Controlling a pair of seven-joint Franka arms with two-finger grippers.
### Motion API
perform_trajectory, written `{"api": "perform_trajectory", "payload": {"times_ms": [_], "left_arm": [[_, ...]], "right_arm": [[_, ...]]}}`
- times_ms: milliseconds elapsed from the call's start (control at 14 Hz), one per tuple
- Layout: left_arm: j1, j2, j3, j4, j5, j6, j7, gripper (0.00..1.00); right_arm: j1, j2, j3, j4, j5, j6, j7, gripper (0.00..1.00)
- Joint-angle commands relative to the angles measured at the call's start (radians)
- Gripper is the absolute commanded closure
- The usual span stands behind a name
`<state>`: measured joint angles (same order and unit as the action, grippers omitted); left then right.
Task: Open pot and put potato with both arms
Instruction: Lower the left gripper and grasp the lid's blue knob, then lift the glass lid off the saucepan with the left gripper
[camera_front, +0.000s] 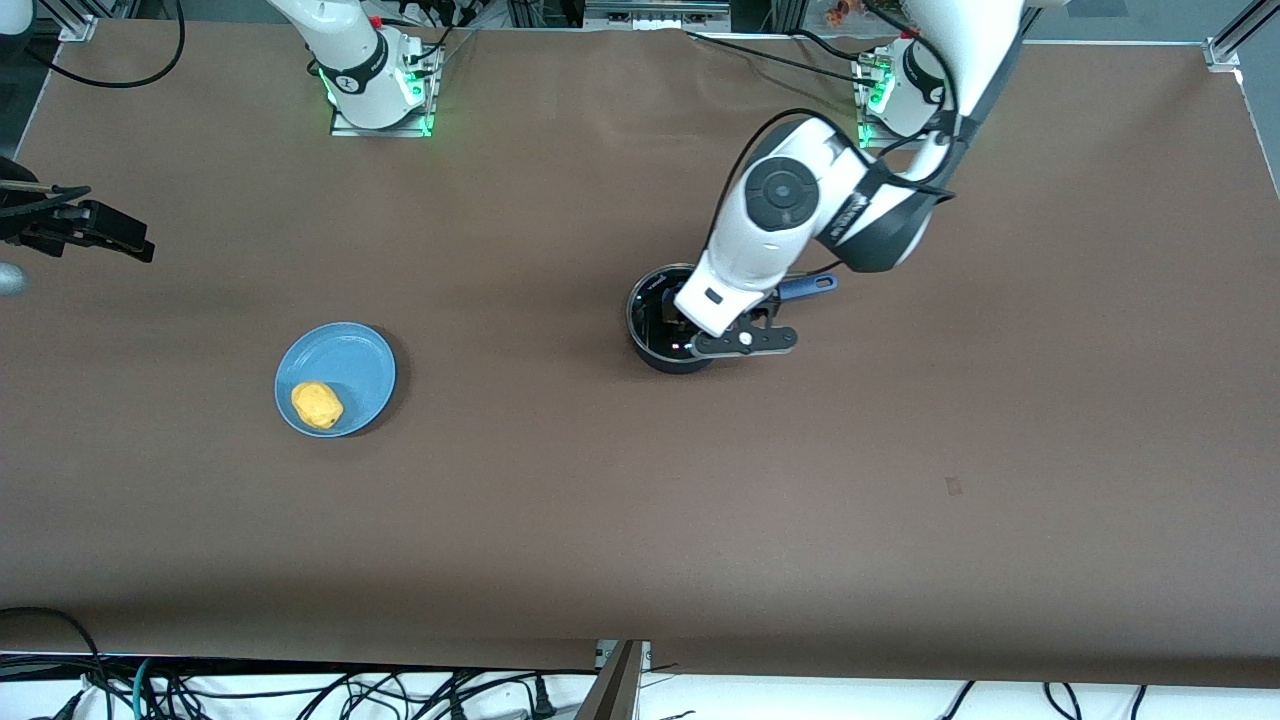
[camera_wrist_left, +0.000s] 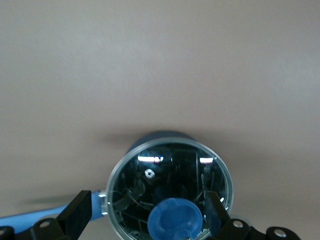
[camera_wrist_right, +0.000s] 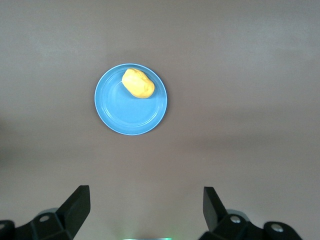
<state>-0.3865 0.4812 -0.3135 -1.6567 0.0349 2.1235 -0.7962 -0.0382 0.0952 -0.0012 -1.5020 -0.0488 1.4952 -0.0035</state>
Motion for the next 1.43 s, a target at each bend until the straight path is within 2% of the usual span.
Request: {"api": "perform_trajectory", "payload": {"times_ms": [0,143,357,857,1143,1214,1357], "left_arm": [[-0.023,0.008,0.007,0.003,0.028,-0.005,-0.037,0.0],[-0.025,0.01,0.007,-0.021,0.03,0.007,-0.035,0.0],[-0.035,0.005,0.005,-0.12,0.03,0.157,-0.038,0.0],[-0.063,0.02,0.005,-0.115,0.031,0.159,-0.064,0.0],[-0.075,0.027,0.005,-0.114,0.071,0.156,-0.066,0.0],[-0.077,0.028,0.005,-0.114,0.071,0.155,-0.066,0.03],[-0.077,0.028,0.005,-0.114,0.073,0.15,-0.066,0.19]], "right_arm": [[0.0,0.011,0.004,0.023,-0.002,-0.006,0.01,0.0],[0.0,0.011,0.004,0.023,0.0,-0.006,0.01,0.0],[0.0,0.011,0.004,0.023,0.003,-0.006,0.01,0.0],[0.0,0.011,0.004,0.023,0.003,-0.006,0.011,0.0],[0.0,0.011,0.004,0.023,0.003,-0.004,0.011,0.0],[0.0,0.011,0.004,0.023,0.0,-0.004,0.011,0.0],[0.0,0.011,0.004,0.023,-0.002,-0.004,0.011,0.0]]}}
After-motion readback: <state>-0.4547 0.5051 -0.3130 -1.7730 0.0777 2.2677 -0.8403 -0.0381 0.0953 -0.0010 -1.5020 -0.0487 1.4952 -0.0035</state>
